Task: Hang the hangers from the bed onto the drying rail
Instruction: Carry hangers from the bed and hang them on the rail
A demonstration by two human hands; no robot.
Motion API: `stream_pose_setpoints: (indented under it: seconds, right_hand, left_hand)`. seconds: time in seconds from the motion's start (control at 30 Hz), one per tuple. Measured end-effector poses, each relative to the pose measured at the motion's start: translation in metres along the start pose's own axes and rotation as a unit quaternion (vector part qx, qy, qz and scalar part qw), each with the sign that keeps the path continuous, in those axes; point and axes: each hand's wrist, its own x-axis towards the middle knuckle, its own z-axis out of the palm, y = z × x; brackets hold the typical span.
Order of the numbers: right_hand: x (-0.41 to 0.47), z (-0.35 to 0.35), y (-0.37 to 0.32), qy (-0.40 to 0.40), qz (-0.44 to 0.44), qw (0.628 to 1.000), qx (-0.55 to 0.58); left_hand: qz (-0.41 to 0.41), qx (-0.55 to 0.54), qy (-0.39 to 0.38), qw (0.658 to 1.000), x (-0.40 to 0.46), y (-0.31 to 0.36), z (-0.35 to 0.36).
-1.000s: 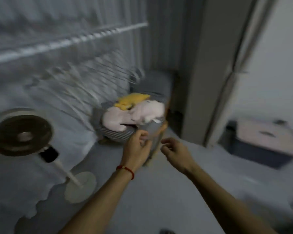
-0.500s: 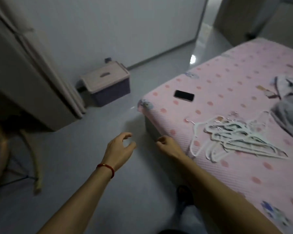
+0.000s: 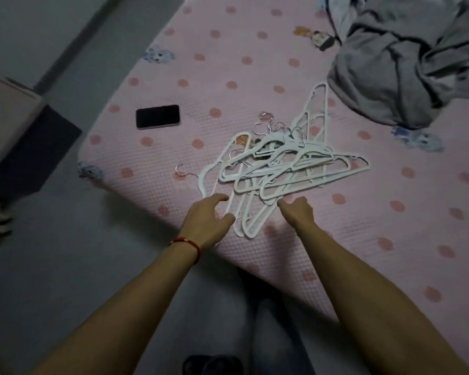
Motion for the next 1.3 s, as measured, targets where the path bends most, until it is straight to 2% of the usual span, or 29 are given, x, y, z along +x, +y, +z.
stream_pose_setpoints:
  seconds: [0.23, 0.3, 0.47, 0.57, 0.67, 0.77, 0.87, 1.0, 1.07, 1.17, 1.3]
  right_hand:
    - [0.116, 0.013, -0.046, 0.105, 0.114, 0.988, 0.011]
    - [0.132, 0.023, -0.059, 0.15, 0.156, 0.976, 0.027]
    - [0.144, 0.035, -0.063, 0.193, 0.194, 0.959, 0.08]
    - [0.125, 0.023, -0.056, 0.223, 0.176, 0.948, 0.144]
    - [0.086, -0.003, -0.053, 0.239, 0.095, 0.951, 0.17]
    - [0.036, -0.028, -0.052, 0.159, -0.036, 0.973, 0.161]
    - [-0.011, -0.052, -0.069, 0.019, -0.164, 0.974, 0.153]
    - [-0.07, -0.058, -0.111, -0.221, -0.209, 0.943, 0.137]
    - [-0.094, -0.047, -0.129, -0.327, -0.217, 0.913, 0.111]
    - [-0.133, -0.021, -0.159, -0.47, -0.249, 0.847, 0.011]
    - [-0.196, 0.02, -0.208, -0.563, -0.323, 0.747, -0.144]
  left_hand:
    - [-0.001, 0.063, -0.037, 0.997, 0.082, 0.002, 0.041]
    - [-0.014, 0.071, -0.049, 0.996, 0.091, -0.009, 0.046]
    - [-0.057, 0.075, -0.06, 0.994, 0.096, -0.029, 0.045]
    - [-0.062, 0.073, -0.055, 0.994, 0.093, -0.029, 0.031]
    - [-0.052, 0.055, -0.027, 0.997, 0.092, -0.017, 0.011]
    - [-0.018, 0.037, 0.002, 0.999, 0.088, 0.003, -0.012]
    - [0.01, 0.002, 0.041, 0.999, 0.08, 0.019, -0.042]
    - [0.007, -0.029, 0.109, 0.994, 0.057, 0.009, -0.099]
    - [0.02, -0.028, 0.135, 0.99, 0.036, -0.007, -0.129]
    - [0.083, 0.015, 0.193, 0.978, -0.011, -0.037, -0.17]
    - [0.071, 0.035, 0.23, 0.97, -0.1, -0.091, -0.21]
